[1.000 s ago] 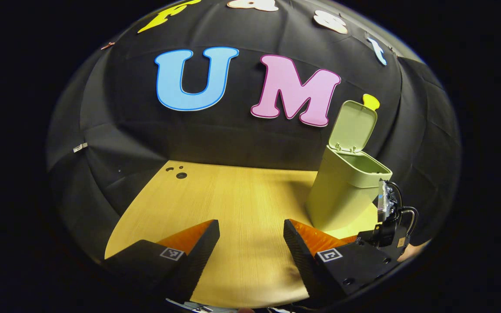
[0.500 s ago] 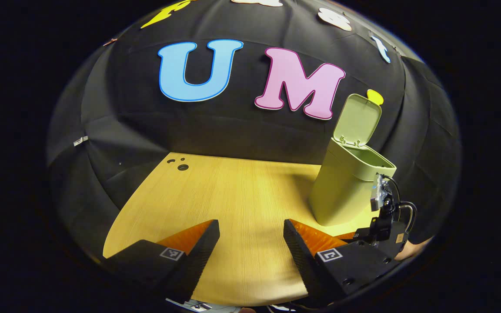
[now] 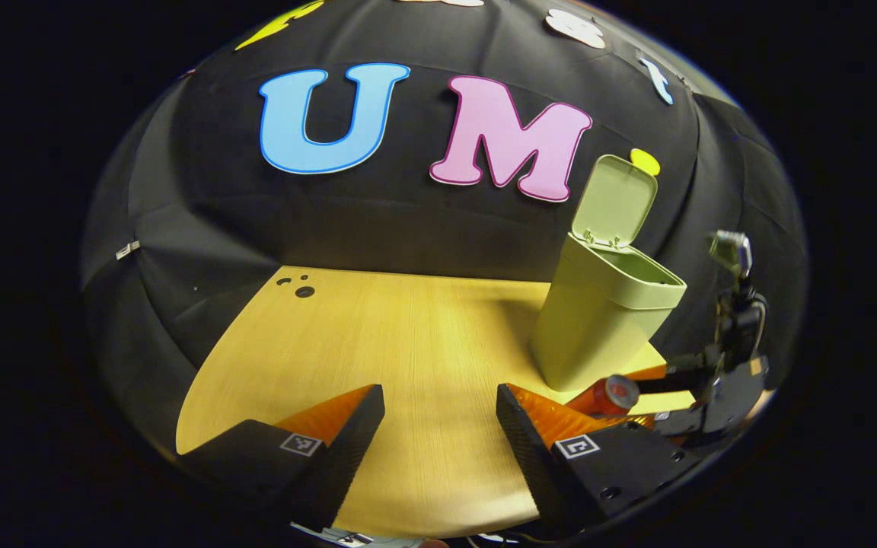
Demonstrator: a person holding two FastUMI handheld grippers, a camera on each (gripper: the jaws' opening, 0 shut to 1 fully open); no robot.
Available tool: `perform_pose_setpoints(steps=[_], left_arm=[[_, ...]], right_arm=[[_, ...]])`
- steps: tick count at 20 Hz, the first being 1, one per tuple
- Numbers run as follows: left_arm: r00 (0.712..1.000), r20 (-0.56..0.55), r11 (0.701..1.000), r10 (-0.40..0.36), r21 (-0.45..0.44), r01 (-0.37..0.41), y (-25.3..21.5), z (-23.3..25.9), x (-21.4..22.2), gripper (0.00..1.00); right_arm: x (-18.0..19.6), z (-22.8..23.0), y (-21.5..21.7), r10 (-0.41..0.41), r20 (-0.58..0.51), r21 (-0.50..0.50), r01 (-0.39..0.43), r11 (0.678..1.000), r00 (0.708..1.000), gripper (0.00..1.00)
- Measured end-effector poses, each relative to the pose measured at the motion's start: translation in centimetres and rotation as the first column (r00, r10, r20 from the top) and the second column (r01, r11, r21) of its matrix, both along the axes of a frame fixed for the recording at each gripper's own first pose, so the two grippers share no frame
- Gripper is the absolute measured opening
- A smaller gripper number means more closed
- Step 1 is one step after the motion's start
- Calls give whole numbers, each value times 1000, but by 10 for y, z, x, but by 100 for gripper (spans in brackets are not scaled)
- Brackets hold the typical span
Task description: Press the lid of the desktop garbage bin to open it, pick up the crumpled paper on the desktop and throw it into the bin, then pick up the pop can on the desktop and drop it into the bin, and finally close the garbage bin lid.
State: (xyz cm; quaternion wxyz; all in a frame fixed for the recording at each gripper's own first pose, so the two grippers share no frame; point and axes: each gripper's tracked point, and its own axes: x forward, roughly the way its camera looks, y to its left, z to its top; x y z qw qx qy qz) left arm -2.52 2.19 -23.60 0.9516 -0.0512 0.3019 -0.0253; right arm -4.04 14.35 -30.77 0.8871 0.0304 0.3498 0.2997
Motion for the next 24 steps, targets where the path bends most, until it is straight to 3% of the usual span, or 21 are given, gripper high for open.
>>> perform_pose_setpoints(steps=[8,11,12,19,24], left_arm=[[999,-7,999,-49,-6,49,-15,-4,6,95],[998,-5,998,-61,-10,61,-19,-4,5,95],[998,-5,998,-62,-10,62,-19,-4,5,95],[998,-13,998,-64,-3,63,-15,-3,0,95],[998,-18,998,-56,3,56,-11,-2,-4,95]], right_arm=[[47,113,-42,-99,141,54,92,994,985,83],[83,144,-71,-168,215,54,160,986,962,79],[95,149,-82,-197,232,53,190,980,952,83],[158,139,-146,-375,258,25,381,924,890,83],[170,104,-155,-434,169,1,440,898,885,83]])
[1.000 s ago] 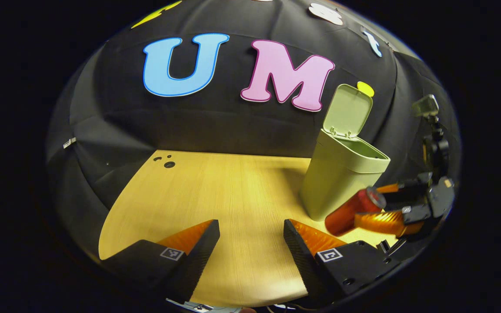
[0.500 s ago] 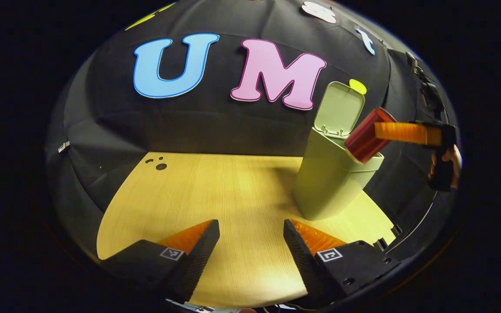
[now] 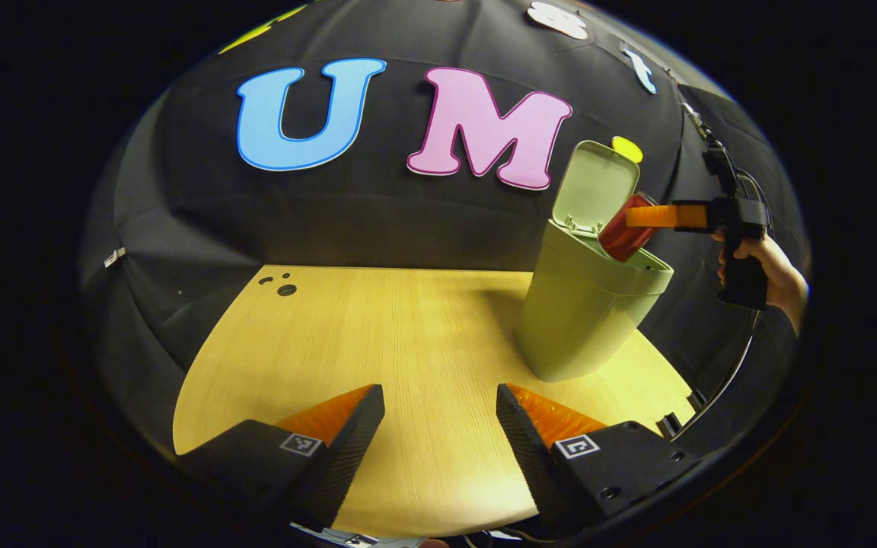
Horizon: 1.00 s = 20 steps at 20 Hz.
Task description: Press the lid of the desktop garbage bin to open it, pick up the crumpled paper on the desktop and throw it into the bin, then pick up the pop can on the desktop and drop it into the bin, and finally close the garbage bin lid.
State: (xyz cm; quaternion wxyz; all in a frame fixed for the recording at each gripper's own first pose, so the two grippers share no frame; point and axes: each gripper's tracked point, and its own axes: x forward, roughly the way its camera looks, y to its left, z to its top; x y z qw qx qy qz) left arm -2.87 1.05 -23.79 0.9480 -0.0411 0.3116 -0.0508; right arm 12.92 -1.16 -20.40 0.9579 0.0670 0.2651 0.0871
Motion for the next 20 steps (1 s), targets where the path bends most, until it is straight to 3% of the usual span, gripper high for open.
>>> perform_pose_setpoints(steps=[4,11,20], left_arm=[[1000,-4,1000,3,3,-3,1,0,-1,95],[1000,-10,1000,1,7,-1,1,-2,-2,95],[1000,-13,1000,11,4,-10,1,-4,-1,95]], right_arm=[[-1,-17,5,-14,-45,41,16,999,999,83],[-3,-36,7,-8,-93,31,11,999,996,84],[-6,-35,4,-24,-85,53,28,998,996,84]])
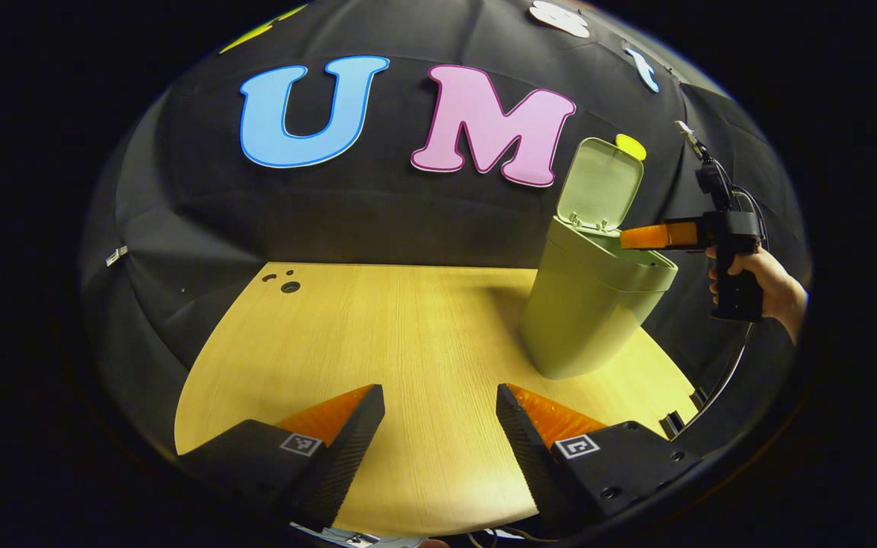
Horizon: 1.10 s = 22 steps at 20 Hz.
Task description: Press the lid of the desktop garbage bin to open it, pick up the crumpled paper on the desktop and throw it into the bin, then pick up the pop can on the desktop and drop it into the bin, and finally close the garbage bin lid.
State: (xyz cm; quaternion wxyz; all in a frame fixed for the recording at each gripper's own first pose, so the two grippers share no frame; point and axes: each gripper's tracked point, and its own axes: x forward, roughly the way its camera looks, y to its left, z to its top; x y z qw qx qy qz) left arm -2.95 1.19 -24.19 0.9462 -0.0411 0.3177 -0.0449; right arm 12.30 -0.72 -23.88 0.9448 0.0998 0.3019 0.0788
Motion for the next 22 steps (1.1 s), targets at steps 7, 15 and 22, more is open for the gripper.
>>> perform_pose_setpoints(steps=[7,15,22], left_arm=[[1000,-5,1000,0,-4,0,-3,-3,1,95],[1000,3,1000,-12,-7,12,-11,-1,3,95],[1000,-2,1000,4,-6,-4,-8,-3,-2,95]], right_arm=[[7,56,-22,-56,82,49,52,997,995,88],[56,144,-58,-107,276,21,106,994,955,88],[116,195,-72,-131,383,6,140,990,914,88]])
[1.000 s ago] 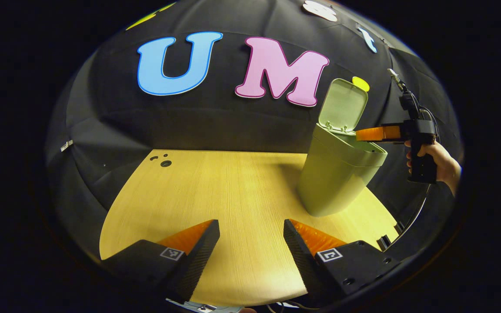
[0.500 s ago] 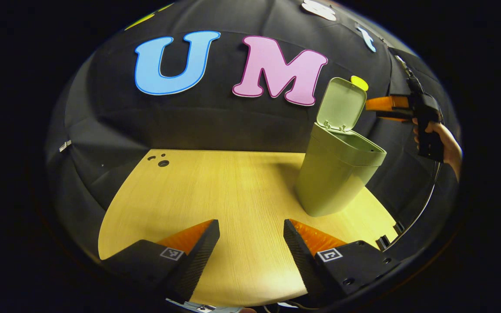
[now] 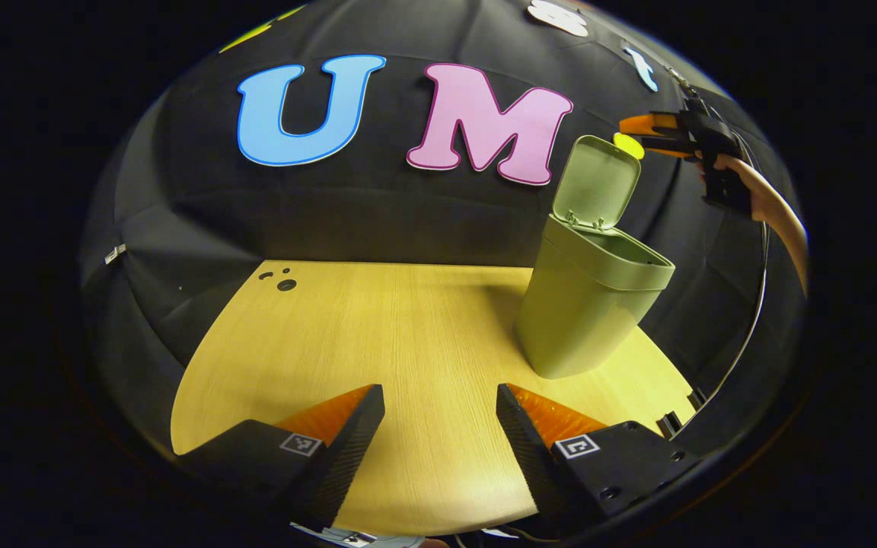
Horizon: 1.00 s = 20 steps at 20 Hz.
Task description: Press the lid of the desktop garbage bin to open it, pick up the crumpled paper on the desktop and throw it into the bin, then pick up the pop can on the desktop and drop it into the bin, and finally close the garbage bin lid.
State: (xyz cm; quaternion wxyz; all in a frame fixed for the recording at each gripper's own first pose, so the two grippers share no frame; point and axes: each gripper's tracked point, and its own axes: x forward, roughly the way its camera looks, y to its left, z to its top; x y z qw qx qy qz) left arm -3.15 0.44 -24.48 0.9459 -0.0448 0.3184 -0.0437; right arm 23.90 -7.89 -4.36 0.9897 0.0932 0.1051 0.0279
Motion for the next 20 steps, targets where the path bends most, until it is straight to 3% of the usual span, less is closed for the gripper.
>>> perform_pose_setpoints(steps=[5,9,13,20], left_arm=[[1000,-2,1000,18,9,-18,6,-1,-6,95],[999,-7,999,40,10,-40,13,-2,-11,95],[999,-11,999,48,11,-48,13,-4,-13,95],[1000,-5,1000,28,11,-28,8,-3,-5,95]], right_arm=[[39,-8,3,-17,-3,-32,17,999,1000,88],[52,-38,10,-7,-76,-50,3,999,997,88],[40,-41,12,-2,-82,-65,-3,998,997,87],[-20,-54,19,14,-96,-27,-16,1000,995,88]])
